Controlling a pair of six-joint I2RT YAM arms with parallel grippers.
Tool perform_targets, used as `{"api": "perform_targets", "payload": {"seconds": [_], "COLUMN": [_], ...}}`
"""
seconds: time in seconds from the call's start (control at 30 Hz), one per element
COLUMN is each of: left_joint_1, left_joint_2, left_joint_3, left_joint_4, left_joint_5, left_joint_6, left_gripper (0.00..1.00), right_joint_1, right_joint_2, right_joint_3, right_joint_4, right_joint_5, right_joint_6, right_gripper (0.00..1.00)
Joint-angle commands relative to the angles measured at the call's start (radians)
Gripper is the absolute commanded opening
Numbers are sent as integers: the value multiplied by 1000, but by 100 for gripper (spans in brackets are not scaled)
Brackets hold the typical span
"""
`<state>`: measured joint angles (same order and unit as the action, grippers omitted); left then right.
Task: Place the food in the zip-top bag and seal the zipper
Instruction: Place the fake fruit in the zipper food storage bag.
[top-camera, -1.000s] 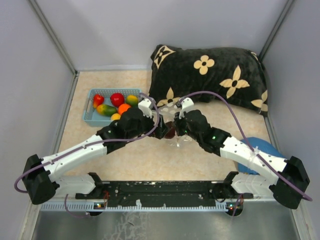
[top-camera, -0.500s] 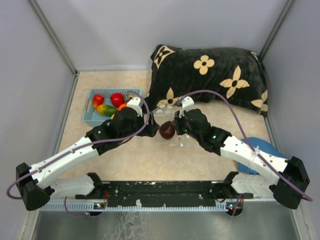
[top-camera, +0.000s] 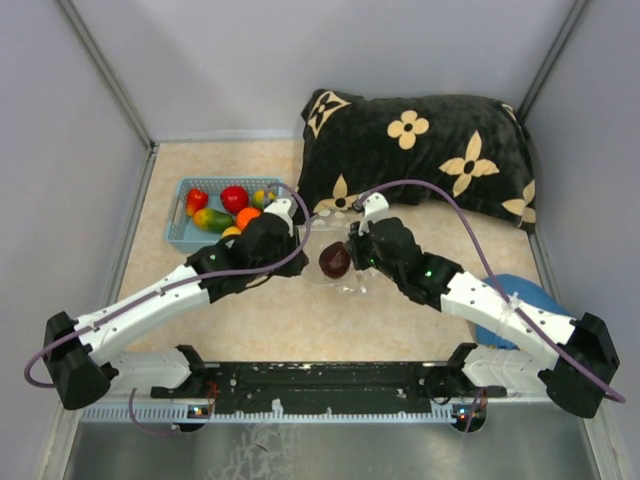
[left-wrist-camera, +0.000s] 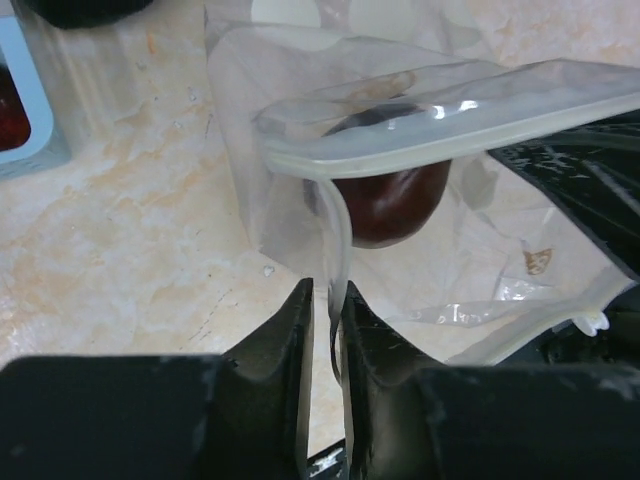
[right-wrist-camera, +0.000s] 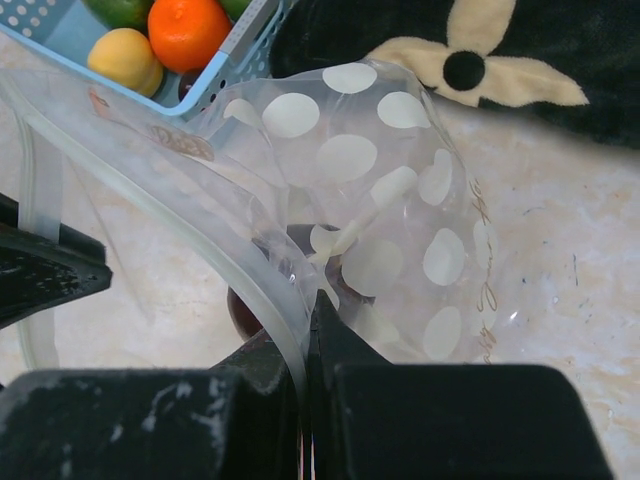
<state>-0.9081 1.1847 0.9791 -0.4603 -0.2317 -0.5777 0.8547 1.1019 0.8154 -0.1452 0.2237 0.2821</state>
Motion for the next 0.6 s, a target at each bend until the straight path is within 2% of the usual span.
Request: {"api": "perform_targets", "payload": {"seconds": [0.0, 0.23, 0.43, 0.57], "left_joint_1": [-5, -6, -6, -5], "left_joint_2": [-17, -22, 5, 14], "left_joint_3": [107, 221, 217, 233], "left_joint_4": [-10, -72, -72, -82], "left_joint_5": [41, 64, 65, 88], "left_joint_6": [9, 45, 43, 33], "left_gripper": [19, 14, 17, 6], "right_joint_1": [-1, -5, -4, -4], "right_joint_2": [-7, -10, -11, -8], "right_joint_3": [62, 168, 200, 185], "right_joint_4": [-1, -139, -156, -139], "right_joint_5": [65, 150, 125, 99], "right_joint_6": [-25, -112, -132, -116], "right_gripper": [0, 0, 0, 0]}}
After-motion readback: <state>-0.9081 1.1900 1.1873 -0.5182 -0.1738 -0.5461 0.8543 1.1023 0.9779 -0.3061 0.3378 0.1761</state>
